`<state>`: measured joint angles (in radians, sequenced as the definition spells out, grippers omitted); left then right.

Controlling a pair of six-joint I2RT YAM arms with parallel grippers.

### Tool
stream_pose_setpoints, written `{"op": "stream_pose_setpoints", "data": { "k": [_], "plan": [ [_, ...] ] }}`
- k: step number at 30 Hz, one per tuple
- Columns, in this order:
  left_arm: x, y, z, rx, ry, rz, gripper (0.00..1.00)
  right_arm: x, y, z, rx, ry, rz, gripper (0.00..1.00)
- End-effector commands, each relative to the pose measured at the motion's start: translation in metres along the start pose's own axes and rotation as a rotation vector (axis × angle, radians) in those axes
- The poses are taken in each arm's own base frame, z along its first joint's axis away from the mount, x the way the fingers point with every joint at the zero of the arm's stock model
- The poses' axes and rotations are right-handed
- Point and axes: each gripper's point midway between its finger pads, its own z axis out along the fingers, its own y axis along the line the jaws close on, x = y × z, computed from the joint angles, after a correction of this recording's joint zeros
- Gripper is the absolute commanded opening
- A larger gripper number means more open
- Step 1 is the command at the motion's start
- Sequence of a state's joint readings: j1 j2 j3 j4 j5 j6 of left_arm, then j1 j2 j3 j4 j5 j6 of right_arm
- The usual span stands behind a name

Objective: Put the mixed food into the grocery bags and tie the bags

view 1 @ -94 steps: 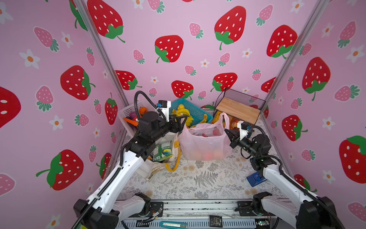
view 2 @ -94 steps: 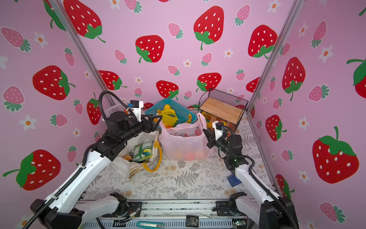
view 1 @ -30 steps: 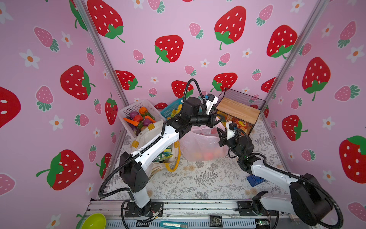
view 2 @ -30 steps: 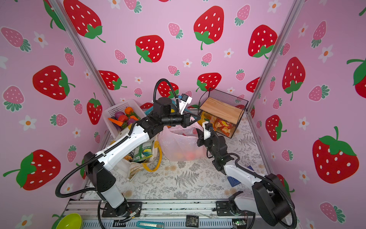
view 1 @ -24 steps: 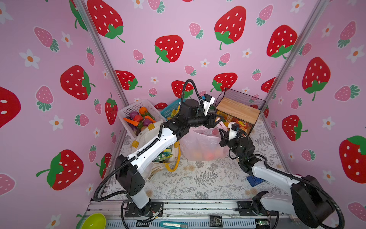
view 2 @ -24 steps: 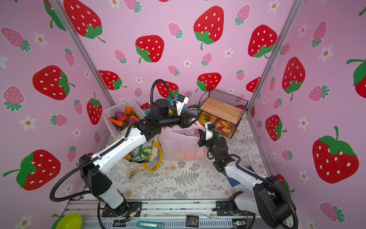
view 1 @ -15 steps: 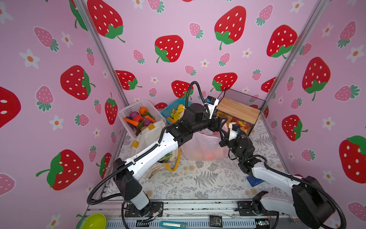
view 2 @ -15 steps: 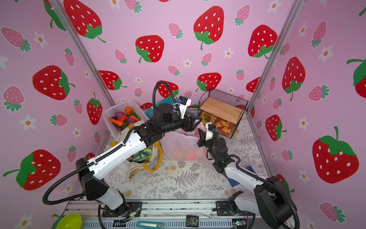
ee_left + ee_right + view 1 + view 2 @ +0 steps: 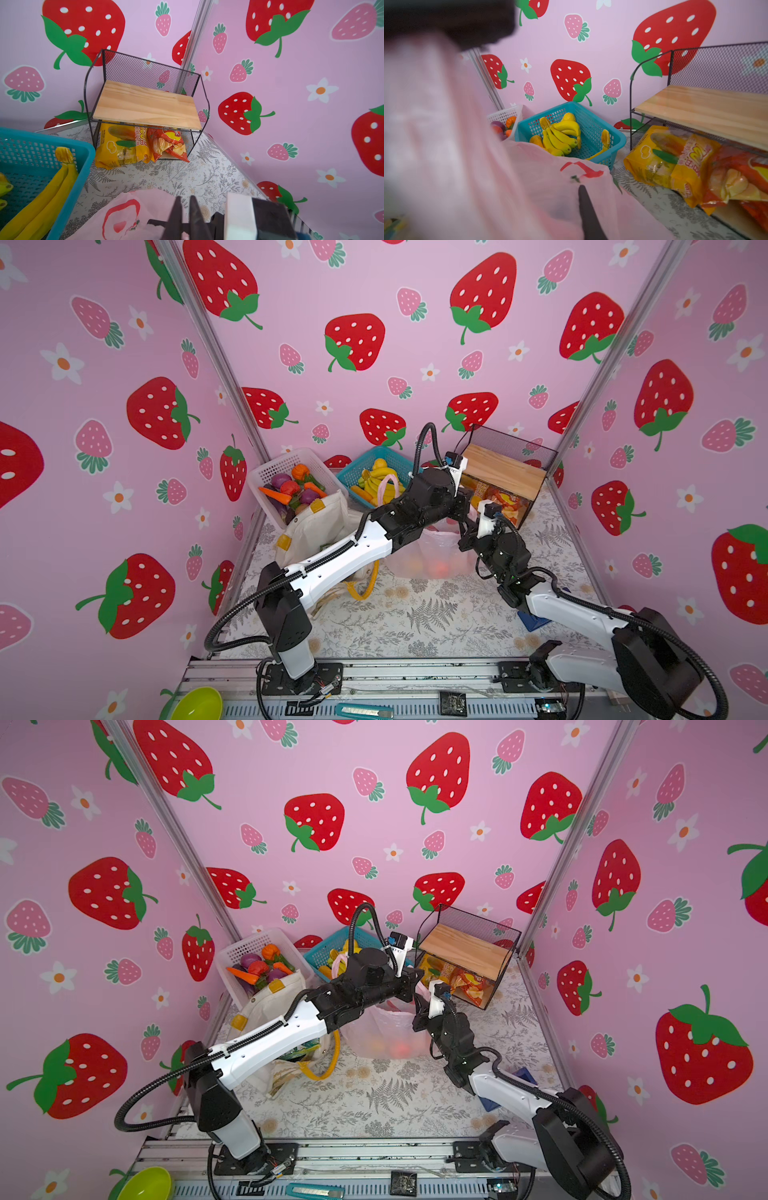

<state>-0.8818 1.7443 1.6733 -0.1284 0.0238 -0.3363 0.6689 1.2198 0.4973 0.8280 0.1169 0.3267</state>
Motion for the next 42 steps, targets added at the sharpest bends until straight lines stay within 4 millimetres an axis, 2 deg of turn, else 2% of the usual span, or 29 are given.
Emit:
{"op": "stream_pose_setpoints", "data": {
  "k": [1, 2, 4, 7, 10, 15, 20, 23, 25, 27, 32, 35, 37, 40, 42],
  "plan": [
    [-0.029, -0.021, -0.013, 0.188, -0.03, 0.055, 0.0, -0.02, 0.006, -0.013, -0.088, -0.058, -0.104, 0.47],
    [-0.03, -0.023, -0.019, 0.271, -0.012, 0.079, 0.0, -0.026, 0.009, -0.019, -0.162, -0.067, -0.133, 0.58],
    [-0.025, -0.03, -0.033, 0.425, 0.03, 0.131, 0.0, -0.036, 0.019, -0.035, -0.35, -0.074, -0.162, 0.71],
    [-0.014, -0.032, -0.052, 0.524, 0.077, 0.219, 0.0, -0.042, 0.039, -0.054, -0.596, -0.035, -0.226, 0.8],
    [-0.013, -0.036, -0.071, 0.624, 0.09, 0.26, 0.0, -0.041, 0.053, -0.059, -0.745, 0.024, -0.255, 0.88],
    [-0.013, -0.044, -0.095, 0.771, 0.12, 0.301, 0.0, -0.039, 0.064, -0.05, -0.911, 0.106, -0.268, 0.95],
    [-0.012, -0.051, -0.102, 0.852, 0.137, 0.311, 0.0, -0.041, 0.071, -0.036, -0.984, 0.118, -0.272, 0.95],
    [-0.013, -0.052, -0.101, 0.87, 0.137, 0.307, 0.0, -0.039, 0.082, -0.029, -1.041, 0.125, -0.262, 0.93],
    [-0.015, -0.053, -0.1, 0.879, 0.134, 0.302, 0.0, -0.036, 0.089, -0.025, -1.07, 0.13, -0.26, 0.89],
    [-0.014, -0.053, -0.099, 0.884, 0.136, 0.293, 0.0, -0.032, 0.093, -0.022, -1.09, 0.137, -0.244, 0.78],
    [-0.017, -0.05, -0.096, 0.861, 0.125, 0.28, 0.0, -0.014, 0.086, -0.018, -1.027, 0.148, -0.187, 0.29],
    [-0.02, -0.043, -0.091, 0.818, 0.105, 0.264, 0.0, -0.005, 0.077, -0.02, -0.939, 0.118, -0.149, 0.04],
    [-0.023, -0.036, -0.085, 0.768, 0.083, 0.247, 0.0, 0.002, 0.07, -0.021, -0.878, 0.113, -0.126, 0.0],
    [-0.027, -0.027, -0.078, 0.706, 0.067, 0.234, 0.0, 0.012, 0.064, -0.024, -0.827, 0.121, -0.105, 0.0],
    [-0.028, -0.024, -0.075, 0.683, 0.066, 0.23, 0.0, 0.011, 0.063, -0.027, -0.814, 0.113, -0.1, 0.0]
  ]
}}
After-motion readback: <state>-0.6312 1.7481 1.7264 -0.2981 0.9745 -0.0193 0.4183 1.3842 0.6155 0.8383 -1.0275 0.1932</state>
